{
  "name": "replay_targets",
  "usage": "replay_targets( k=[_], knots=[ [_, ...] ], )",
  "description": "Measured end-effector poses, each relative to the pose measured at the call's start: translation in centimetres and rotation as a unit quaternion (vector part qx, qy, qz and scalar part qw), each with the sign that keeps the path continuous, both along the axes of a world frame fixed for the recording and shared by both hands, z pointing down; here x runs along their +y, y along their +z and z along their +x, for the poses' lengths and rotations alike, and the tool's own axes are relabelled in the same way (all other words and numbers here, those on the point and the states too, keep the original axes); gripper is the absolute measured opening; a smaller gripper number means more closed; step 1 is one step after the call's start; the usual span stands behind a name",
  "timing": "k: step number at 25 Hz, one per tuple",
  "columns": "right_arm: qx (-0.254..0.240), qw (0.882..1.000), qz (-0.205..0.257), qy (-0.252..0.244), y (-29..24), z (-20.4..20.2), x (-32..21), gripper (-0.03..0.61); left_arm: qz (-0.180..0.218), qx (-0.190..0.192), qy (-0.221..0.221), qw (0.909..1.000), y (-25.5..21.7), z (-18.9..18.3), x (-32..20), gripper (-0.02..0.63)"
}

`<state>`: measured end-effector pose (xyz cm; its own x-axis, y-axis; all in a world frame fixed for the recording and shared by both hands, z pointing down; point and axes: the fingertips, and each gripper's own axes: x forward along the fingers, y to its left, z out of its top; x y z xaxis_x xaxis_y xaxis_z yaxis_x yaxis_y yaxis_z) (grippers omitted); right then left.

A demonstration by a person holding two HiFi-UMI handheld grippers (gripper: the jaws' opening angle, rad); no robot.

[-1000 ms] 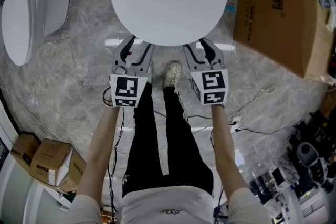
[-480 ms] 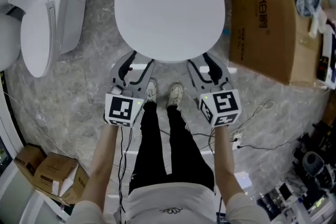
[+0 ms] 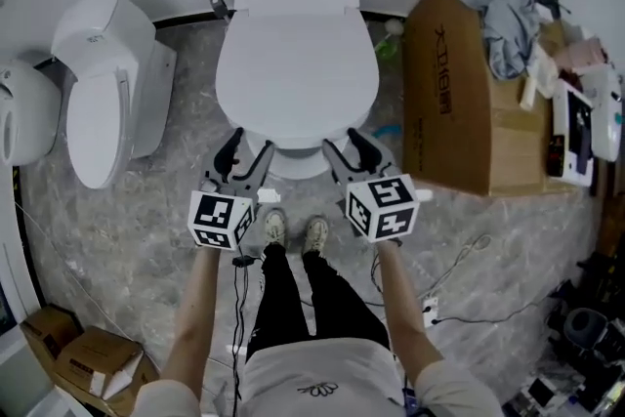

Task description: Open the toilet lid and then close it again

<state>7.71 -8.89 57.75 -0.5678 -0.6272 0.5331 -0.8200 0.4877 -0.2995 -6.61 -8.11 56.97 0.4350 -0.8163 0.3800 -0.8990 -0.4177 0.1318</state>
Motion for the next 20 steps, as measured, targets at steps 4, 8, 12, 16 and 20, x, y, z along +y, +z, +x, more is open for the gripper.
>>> replay_targets(
  k=[4,8,12,16,20],
  knots=[
    [-0.007,1.000,-0.009,-0.001,-2.6,0.3,-2.0,0.225,0.008,0.020,-0.010,0.9997,-2.7,0.1,-2.0,0.255],
    [-0.014,1.000,-0.008,-0.005,-5.1,0.0,-4.4,0.222,0.011,0.029,0.000,0.9995,-5.3,-0.2,-4.3,0.253],
    [-0.018,1.000,-0.006,-0.014,-7.3,-0.2,-6.7,0.215,0.007,0.024,0.033,0.9992,-7.4,-0.5,-6.3,0.253],
    [-0.027,1.000,-0.002,-0.010,-10.0,-0.3,-10.0,0.213,0.016,-0.003,0.061,0.9980,-9.9,-0.5,-9.2,0.253],
    [-0.038,0.999,0.004,-0.002,-12.8,-0.5,-14.2,0.213,0.034,-0.033,0.089,0.9949,-12.3,-0.6,-13.0,0.255]
  ],
)
